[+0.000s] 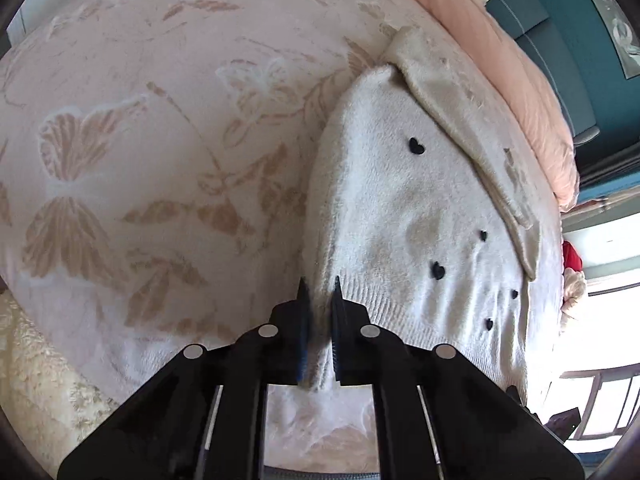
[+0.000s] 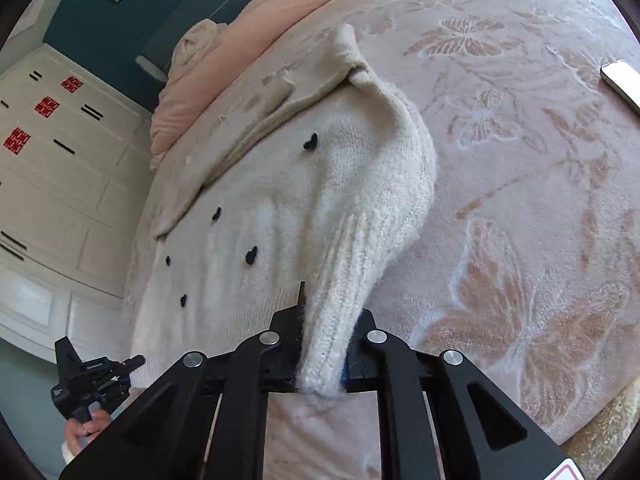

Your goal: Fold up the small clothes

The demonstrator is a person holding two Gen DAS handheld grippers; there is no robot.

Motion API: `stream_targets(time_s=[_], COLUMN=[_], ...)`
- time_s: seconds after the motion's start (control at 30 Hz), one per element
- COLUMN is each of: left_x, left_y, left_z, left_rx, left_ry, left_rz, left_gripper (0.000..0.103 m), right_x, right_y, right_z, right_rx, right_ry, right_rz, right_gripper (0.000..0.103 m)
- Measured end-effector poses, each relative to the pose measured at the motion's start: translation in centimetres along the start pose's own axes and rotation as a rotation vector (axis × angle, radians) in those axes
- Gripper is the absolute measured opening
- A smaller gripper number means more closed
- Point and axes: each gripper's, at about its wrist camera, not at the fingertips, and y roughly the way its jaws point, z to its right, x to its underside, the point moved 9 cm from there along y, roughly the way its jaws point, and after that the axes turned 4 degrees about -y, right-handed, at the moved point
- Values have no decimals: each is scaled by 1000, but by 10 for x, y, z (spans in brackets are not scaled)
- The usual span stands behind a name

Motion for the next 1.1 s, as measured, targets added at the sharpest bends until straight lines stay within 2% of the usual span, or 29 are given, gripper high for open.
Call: stream_targets(time_s=[0.13, 0.23, 0.33, 0.43, 0.6, 0.67, 0.73, 0.77, 0.83, 0.9, 0.93, 1.03, 1.1], left_x=[20, 47, 87, 134, 201, 212, 209, 200, 168, 123, 99, 32, -5], left_y=[-44, -70, -85, -88, -102, -120, -143, -155, -174, -181, -178, -148, -112], left_z=[3, -5, -24, -46, -75, -80, -79, -74, -53, -17, 3, 62, 96], left_rx=[39, 39, 39, 19, 11, 15, 38, 53, 86, 143, 148, 145, 135], left_ry=[104, 160, 188, 211, 193, 196, 171, 167, 181, 230, 263, 346, 387], left_rz=[0, -23, -69, -132, -245, -259, -252, -230, -149, -66, -13, 111, 160], left_gripper=[4, 4, 4, 4, 3, 3, 3, 3, 3, 3, 3, 3, 4], right_x=[4, 23, 62, 118, 186, 199, 202, 196, 161, 103, 71, -20, -65], right_y=[-42, -67, -85, -99, -138, -160, -180, -188, -201, -206, -204, -168, -120], right_z=[-17, -16, -2, 21, 45, 47, 41, 36, 19, 3, -4, -15, -9], right_rx=[7, 38, 90, 133, 123, 103, 85, 71, 35, -14, -36, -68, -96], right_ry=[-135, -241, -348, -415, -352, -315, -292, -286, -291, -281, -278, -269, -221], right_rz=[-22, -79, -179, -292, -404, -418, -423, -411, -330, -207, -139, 25, 53], right_gripper=[9, 9, 9, 9, 9, 9, 9, 9, 9, 9, 9, 10, 13])
